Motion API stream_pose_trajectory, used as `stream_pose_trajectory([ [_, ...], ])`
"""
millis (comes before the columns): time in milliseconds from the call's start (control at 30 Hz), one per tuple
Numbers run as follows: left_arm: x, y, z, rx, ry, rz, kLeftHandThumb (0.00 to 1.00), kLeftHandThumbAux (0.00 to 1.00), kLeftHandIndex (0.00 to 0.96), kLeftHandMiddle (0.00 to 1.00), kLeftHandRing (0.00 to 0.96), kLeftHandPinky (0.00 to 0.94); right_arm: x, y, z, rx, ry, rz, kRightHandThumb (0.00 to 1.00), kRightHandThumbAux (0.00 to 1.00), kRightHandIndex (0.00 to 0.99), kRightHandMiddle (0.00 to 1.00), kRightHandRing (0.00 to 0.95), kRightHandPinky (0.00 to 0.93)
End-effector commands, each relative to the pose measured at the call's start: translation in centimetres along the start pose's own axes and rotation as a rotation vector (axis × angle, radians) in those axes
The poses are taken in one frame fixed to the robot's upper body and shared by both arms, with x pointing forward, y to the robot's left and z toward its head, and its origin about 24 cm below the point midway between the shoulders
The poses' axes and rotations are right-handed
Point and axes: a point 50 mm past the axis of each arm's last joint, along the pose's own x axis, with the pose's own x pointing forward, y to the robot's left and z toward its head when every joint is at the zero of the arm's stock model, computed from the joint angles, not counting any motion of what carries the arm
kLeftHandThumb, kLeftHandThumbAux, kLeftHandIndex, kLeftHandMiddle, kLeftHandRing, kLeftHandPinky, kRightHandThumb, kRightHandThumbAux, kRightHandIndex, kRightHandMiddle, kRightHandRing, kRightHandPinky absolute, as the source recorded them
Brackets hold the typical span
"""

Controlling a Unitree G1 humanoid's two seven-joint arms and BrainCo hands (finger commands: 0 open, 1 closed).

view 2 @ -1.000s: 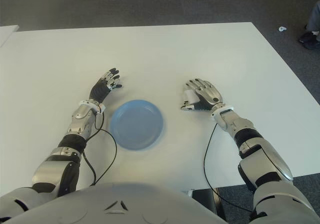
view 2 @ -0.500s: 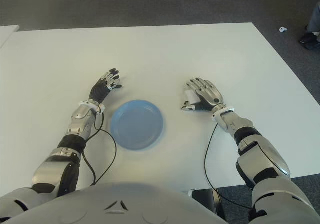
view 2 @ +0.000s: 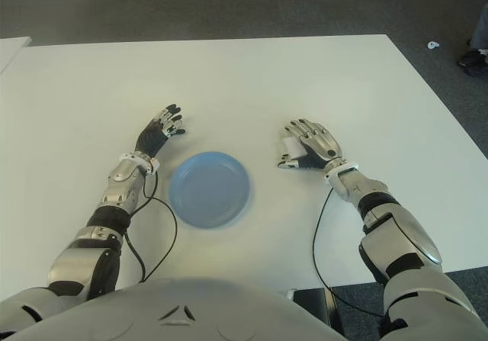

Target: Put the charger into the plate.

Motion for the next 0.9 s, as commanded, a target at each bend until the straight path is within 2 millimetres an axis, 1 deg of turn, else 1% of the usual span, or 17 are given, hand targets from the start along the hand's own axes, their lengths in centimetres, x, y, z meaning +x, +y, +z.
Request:
stream_pose_trajectory([
  [33, -1.4, 0.0, -2.7, -0.022, 0.134, -0.006, 0.085, 0.637, 0.015, 0.02, 0.028, 0.078, -1.1, 1.5, 0.5, 0.032, -0.016, 0.076, 0.34, 0.235, 0.284, 0.37, 0.362, 0.408],
  [67, -1.4, 0.0, -2.7, -0.022, 0.134, -0.006, 0.084, 0.637, 0.016, 0.02, 0.028, 0.079, -1.1, 1.5, 0.5, 0.034, -0.018, 0.074, 0.367, 0.262, 0.34, 0.453, 0.451, 0.488],
  [100, -1.4, 0.0, -2.7, -0.022, 0.134, -0.006, 0.084, 0.637, 0.016, 0.02, 0.028, 0.08, -1.1, 1.5, 0.5, 0.035, -0.019, 0.073, 0.385, 0.28, 0.377, 0.505, 0.508, 0.54],
  [133, -1.4, 0.0, -2.7, -0.022, 0.134, -0.006, 0.083, 0.637, 0.017, 0.02, 0.028, 0.081, -1.1, 1.5, 0.5, 0.035, -0.019, 0.073, 0.396, 0.291, 0.4, 0.539, 0.545, 0.572],
  [167, -1.4, -0.1, -2.6, -0.022, 0.134, -0.006, 0.083, 0.637, 0.017, 0.02, 0.028, 0.081, -1.1, 1.4, 0.5, 0.036, -0.023, 0.068, 0.4, 0.295, 0.408, 0.551, 0.558, 0.584],
  [200, -1.4, -0.1, -2.6, -0.021, 0.133, -0.005, 0.082, 0.637, 0.018, 0.021, 0.029, 0.081, -1.1, 1.3, 0.6, 0.04, -0.029, 0.052, 0.417, 0.323, 0.456, 0.601, 0.6, 0.631],
  [233, -1.4, -0.1, -2.6, -0.02, 0.133, -0.004, 0.08, 0.637, 0.019, 0.022, 0.03, 0.082, -1.1, 1.2, 0.6, 0.043, -0.033, 0.041, 0.434, 0.361, 0.526, 0.66, 0.66, 0.688],
  [267, -1.4, -0.2, -2.6, -0.02, 0.132, -0.004, 0.079, 0.637, 0.02, 0.022, 0.03, 0.082, -1.1, 1.1, 0.6, 0.052, -0.031, 0.026, 0.439, 0.374, 0.551, 0.682, 0.681, 0.709],
  [300, -1.4, -0.2, -2.6, -0.02, 0.133, -0.004, 0.077, 0.637, 0.021, 0.023, 0.03, 0.082, -1.1, 1.1, 0.7, 0.057, -0.028, 0.018, 0.458, 0.416, 0.612, 0.726, 0.728, 0.764],
  [333, -1.4, -0.2, -2.6, -0.02, 0.133, -0.004, 0.076, 0.637, 0.022, 0.023, 0.031, 0.082, -1.1, 1.1, 0.7, 0.076, -0.023, 0.009, 0.465, 0.43, 0.634, 0.742, 0.745, 0.784],
  [367, -1.4, -0.2, -2.5, -0.02, 0.133, -0.004, 0.073, 0.637, 0.024, 0.023, 0.031, 0.084, -1.1, 1.1, 0.7, 0.089, -0.02, 0.003, 0.5, 0.478, 0.68, 0.778, 0.781, 0.826],
  [433, -1.4, -0.2, -2.5, -0.021, 0.134, -0.004, 0.068, 0.635, 0.027, 0.024, 0.032, 0.086, -1.1, 1.1, 0.8, 0.122, -0.013, 0.0, 0.559, 0.537, 0.733, 0.822, 0.824, 0.875],
  [467, -1.4, -0.2, -2.6, -0.024, 0.134, -0.005, 0.067, 0.635, 0.028, 0.024, 0.032, 0.086, -1.1, 1.1, 0.8, 0.153, -0.007, 0.006, 0.572, 0.547, 0.742, 0.829, 0.831, 0.882],
  [500, -1.4, -0.2, -2.6, -0.026, 0.135, -0.005, 0.064, 0.631, 0.03, 0.025, 0.032, 0.087, -1.1, 1.1, 0.9, 0.174, -0.003, 0.01, 0.617, 0.576, 0.758, 0.844, 0.846, 0.891],
  [633, -1.4, -0.3, -2.6, -0.031, 0.135, -0.006, 0.061, 0.62, 0.034, 0.028, 0.033, 0.092, -1.0, 0.9, 1.0, 0.258, -0.001, 0.027, 0.718, 0.639, 0.795, 0.871, 0.869, 0.895],
  [733, -1.4, -0.4, -2.6, -0.032, 0.135, -0.007, 0.06, 0.617, 0.035, 0.029, 0.034, 0.094, -0.9, 0.7, 1.0, 0.291, 0.0, 0.039, 0.747, 0.658, 0.805, 0.878, 0.876, 0.896],
  [900, -1.4, -0.5, -2.6, -0.044, 0.13, -0.009, 0.059, 0.613, 0.038, 0.033, 0.035, 0.095, -0.7, 0.5, 1.0, 0.334, 0.008, 0.071, 0.755, 0.696, 0.823, 0.884, 0.879, 0.888],
])
